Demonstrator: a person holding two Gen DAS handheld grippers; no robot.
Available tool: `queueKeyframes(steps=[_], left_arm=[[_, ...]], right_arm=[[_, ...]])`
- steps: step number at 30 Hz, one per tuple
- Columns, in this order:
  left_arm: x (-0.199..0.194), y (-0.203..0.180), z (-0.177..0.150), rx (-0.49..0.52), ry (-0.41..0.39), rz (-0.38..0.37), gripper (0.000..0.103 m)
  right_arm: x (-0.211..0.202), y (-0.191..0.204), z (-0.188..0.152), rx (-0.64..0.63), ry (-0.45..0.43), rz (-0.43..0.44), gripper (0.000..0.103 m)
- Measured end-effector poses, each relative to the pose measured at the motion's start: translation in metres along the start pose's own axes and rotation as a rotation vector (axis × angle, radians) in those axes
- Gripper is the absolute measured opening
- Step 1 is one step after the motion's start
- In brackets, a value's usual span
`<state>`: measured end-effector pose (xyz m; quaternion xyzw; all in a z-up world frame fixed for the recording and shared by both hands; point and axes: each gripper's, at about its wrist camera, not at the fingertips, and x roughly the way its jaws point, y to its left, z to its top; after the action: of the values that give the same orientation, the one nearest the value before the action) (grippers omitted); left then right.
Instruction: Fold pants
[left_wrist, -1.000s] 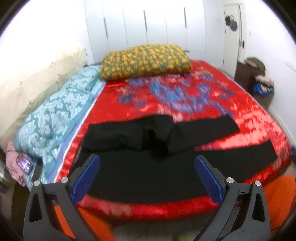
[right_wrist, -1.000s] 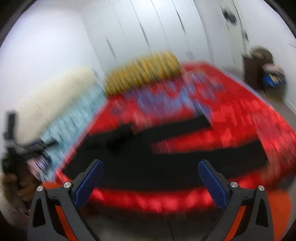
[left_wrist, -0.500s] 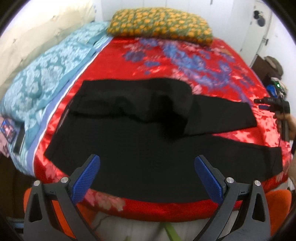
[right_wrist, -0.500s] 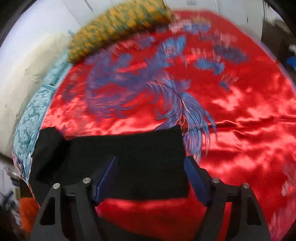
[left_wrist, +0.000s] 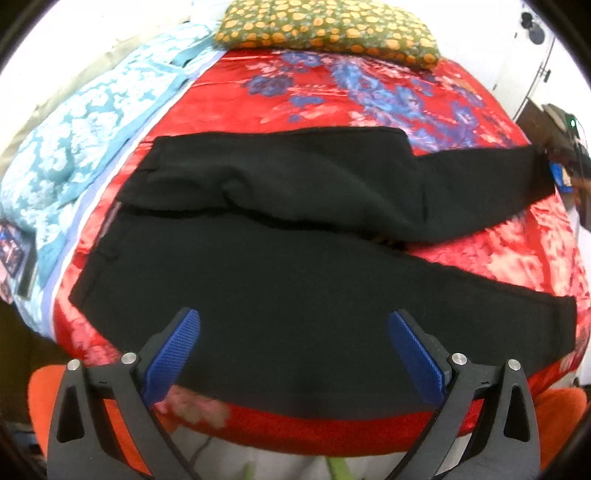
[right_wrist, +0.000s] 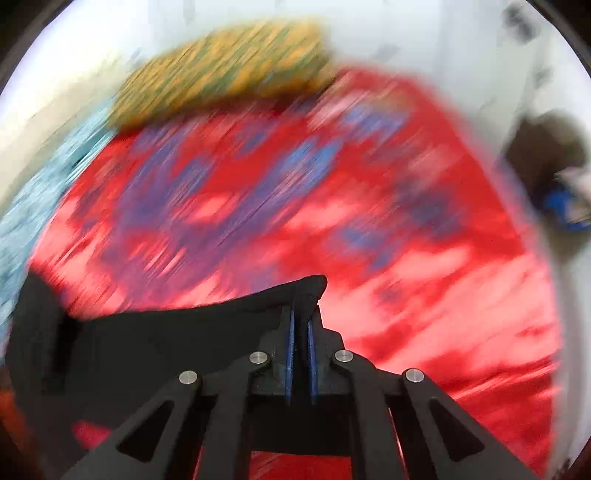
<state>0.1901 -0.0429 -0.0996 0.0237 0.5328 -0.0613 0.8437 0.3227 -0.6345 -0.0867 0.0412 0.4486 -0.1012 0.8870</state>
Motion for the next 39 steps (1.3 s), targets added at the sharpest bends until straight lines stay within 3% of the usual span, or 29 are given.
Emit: queueKeyframes(steps=[3, 6, 7, 9, 10, 11, 14, 17, 18, 21, 24, 27, 30, 32, 34, 37, 39], left_arm=[[0.004, -0.016, -0.001, 0.025, 0.012, -0.010, 0.102], [0.012, -0.028, -0.006, 0.056, 0.047, 0.001, 0.102], [0.016, -0.031, -0.008, 0.064, 0.061, 0.004, 0.102], [0.024, -0.033, -0.007, 0.080, 0.069, 0.019, 0.102], [0.029, -0.032, -0.002, 0.092, 0.056, 0.028, 0.102], [0.034, -0.031, 0.008, 0.109, 0.031, 0.043, 0.102], [0.058, -0.019, 0.045, 0.130, -0.077, 0.127, 0.102], [0.108, 0.016, 0.098, 0.048, -0.166, 0.230, 0.102], [0.122, 0.025, 0.105, 0.032, -0.167, 0.256, 0.102], [0.195, 0.075, 0.110, -0.032, -0.049, 0.416, 0.103], [0.192, 0.120, 0.094, -0.156, -0.136, 0.235, 0.103], [0.177, 0.120, 0.092, -0.142, -0.096, 0.254, 0.103], [0.139, 0.100, 0.082, -0.117, -0.128, 0.240, 0.102], [0.114, 0.066, 0.061, -0.045, -0.118, 0.095, 0.102], [0.103, 0.030, 0.031, 0.046, -0.081, 0.003, 0.102], [0.111, -0.016, -0.018, 0.229, -0.024, 0.019, 0.102], [0.126, -0.023, -0.038, 0.251, -0.013, 0.046, 0.102]], right_arm=[[0.004, -0.033, 0.016, 0.071, -0.070, -0.144, 0.007], [0.037, -0.027, 0.020, 0.040, -0.055, -0.237, 0.008], [0.049, -0.026, 0.017, 0.045, -0.031, -0.240, 0.014], [0.076, -0.024, 0.005, 0.105, 0.037, -0.234, 0.039], [0.079, -0.022, 0.000, 0.131, 0.034, -0.228, 0.055], [0.077, -0.022, -0.005, 0.151, 0.015, -0.220, 0.061], [0.054, -0.019, -0.028, 0.208, -0.037, -0.171, 0.071], [0.018, -0.004, -0.053, 0.201, -0.082, -0.113, 0.075], [0.005, 0.003, -0.063, 0.189, -0.088, -0.096, 0.077], [-0.046, 0.025, -0.102, 0.149, -0.098, -0.044, 0.082], [-0.092, 0.046, -0.155, 0.115, -0.098, -0.042, 0.092], [-0.128, 0.071, -0.222, 0.118, -0.052, -0.050, 0.097], [-0.137, 0.100, -0.272, 0.162, 0.026, 0.012, 0.097], [-0.138, 0.125, -0.296, 0.170, 0.054, 0.045, 0.097], [-0.134, 0.149, -0.311, 0.166, 0.060, 0.057, 0.097], [-0.117, 0.176, -0.329, 0.118, 0.076, 0.059, 0.097], [-0.094, 0.179, -0.343, 0.114, 0.179, 0.032, 0.099]])
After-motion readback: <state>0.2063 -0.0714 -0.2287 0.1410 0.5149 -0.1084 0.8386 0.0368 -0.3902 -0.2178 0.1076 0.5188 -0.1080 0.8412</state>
